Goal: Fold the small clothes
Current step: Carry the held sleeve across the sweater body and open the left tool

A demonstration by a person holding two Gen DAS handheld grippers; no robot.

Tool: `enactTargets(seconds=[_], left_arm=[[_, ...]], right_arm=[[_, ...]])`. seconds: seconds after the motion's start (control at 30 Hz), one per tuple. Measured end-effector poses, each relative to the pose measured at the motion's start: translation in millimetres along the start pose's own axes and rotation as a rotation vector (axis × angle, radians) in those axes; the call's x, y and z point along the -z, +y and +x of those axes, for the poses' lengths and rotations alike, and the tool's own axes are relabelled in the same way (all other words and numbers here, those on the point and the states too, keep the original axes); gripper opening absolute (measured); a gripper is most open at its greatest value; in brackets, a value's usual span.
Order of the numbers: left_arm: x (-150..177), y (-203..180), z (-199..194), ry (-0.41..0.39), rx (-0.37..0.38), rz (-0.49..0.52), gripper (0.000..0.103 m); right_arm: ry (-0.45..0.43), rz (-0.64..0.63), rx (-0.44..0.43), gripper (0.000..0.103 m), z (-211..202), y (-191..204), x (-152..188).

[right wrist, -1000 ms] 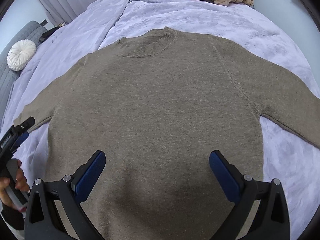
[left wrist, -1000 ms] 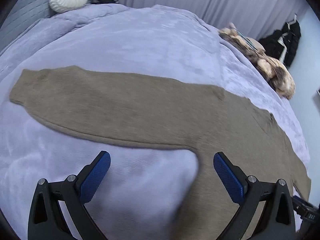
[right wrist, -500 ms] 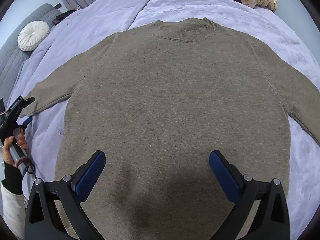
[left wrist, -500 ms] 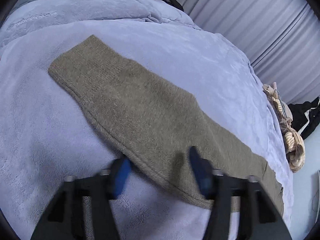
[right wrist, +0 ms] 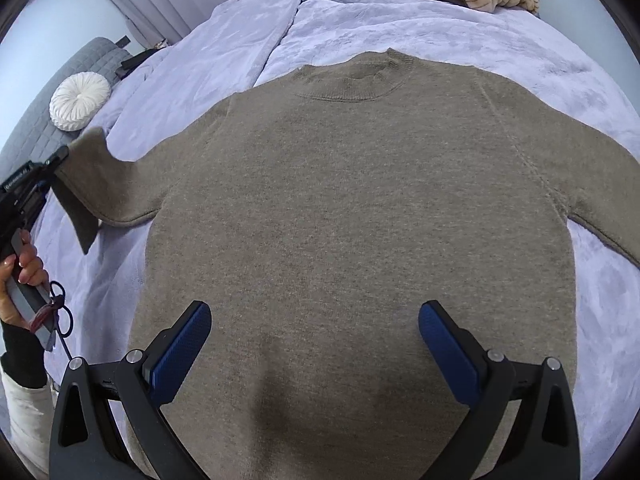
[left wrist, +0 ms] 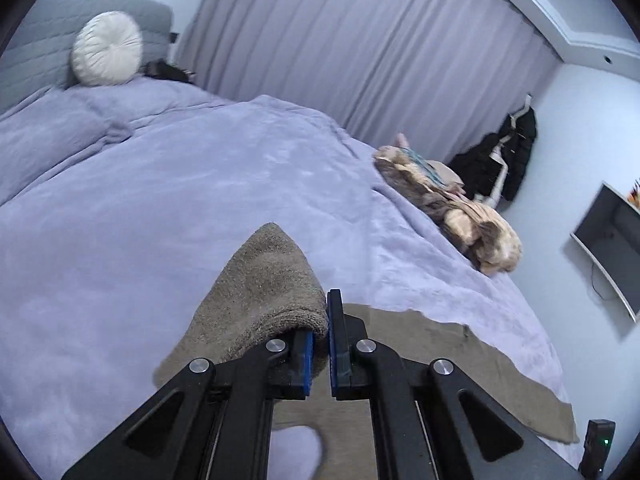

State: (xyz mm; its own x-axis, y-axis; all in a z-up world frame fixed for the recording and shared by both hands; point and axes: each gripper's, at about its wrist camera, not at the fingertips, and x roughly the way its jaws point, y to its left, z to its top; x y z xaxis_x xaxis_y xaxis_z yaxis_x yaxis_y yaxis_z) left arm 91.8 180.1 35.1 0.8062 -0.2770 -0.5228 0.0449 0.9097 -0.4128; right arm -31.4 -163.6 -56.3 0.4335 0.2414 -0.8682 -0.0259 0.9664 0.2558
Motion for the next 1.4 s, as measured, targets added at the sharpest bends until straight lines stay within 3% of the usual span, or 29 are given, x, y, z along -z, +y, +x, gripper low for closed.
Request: enactTargets(seconds=[0.07,0.2,0.3,0.43,0.47,0.53,0.57,0.7,0.83,0.93,1.0,1.1,1.13,1.2,1.23,1.27,1.4], left_arm=[[5,-54,20,0.041,0.068,0.071,0.007],[43,-143,76,0.174,0.116,0.208,0.007],[85,-180,112,0.267,0.088,0.311,0.007],[131,-195,145,0.369,0.025,0.403,0.008],[138,-191,137,0.376,0.003,0.419,0.014],[144,-186,131,0.365,-0.058,0.448,0.081],[142,-181,117,0.334,-0.068,0.453,0.089],[113,-161,68,0.237,-0.041,0.486,0.089],[69,-104,50,0.186,-0.1,0.415,0.089],[50,-42,62,0.222,-0.204,0.293,0.089],[52,-3,81,0.31,-0.244,0.215,0.089],[68,28,103,0.402,-0.246,0.13,0.089],[73,31,106,0.414,-0.245,0.12,0.089],[80,33,110,0.413,-0.245,0.118,0.089],[83,33,111,0.41,-0.245,0.123,0.089],[84,31,111,0.408,-0.247,0.131,0.089],[82,29,111,0.416,-0.233,0.136,0.089]], right_arm=[[-0.019,0.023,-0.003,0.103,-7,-13,2],[-0.052,0.089,-0.002,0.103,-21,-47,6],[-0.062,0.141,0.007,0.103,-28,-73,11],[-0.055,0.201,0.023,0.103,-29,-105,20],[-0.051,0.21,0.027,0.103,-28,-110,21],[-0.042,0.221,0.032,0.103,-24,-120,21],[-0.039,0.221,0.035,0.103,-22,-121,20],[-0.044,0.144,0.045,0.103,-16,-107,4],[-0.089,-0.097,0.066,0.103,-8,-51,-25],[-0.128,-0.366,0.113,0.103,10,11,-42],[-0.143,-0.548,0.176,0.103,34,53,-46],[-0.148,-0.774,0.302,0.101,79,102,-45],[-0.155,-0.808,0.331,0.095,90,110,-47],[-0.155,-0.827,0.375,0.071,109,116,-57],[-0.136,-0.795,0.343,0.031,114,114,-65],[-0.117,-0.727,0.281,0.019,114,107,-75],[-0.206,-0.286,0.026,0.019,76,42,-103]])
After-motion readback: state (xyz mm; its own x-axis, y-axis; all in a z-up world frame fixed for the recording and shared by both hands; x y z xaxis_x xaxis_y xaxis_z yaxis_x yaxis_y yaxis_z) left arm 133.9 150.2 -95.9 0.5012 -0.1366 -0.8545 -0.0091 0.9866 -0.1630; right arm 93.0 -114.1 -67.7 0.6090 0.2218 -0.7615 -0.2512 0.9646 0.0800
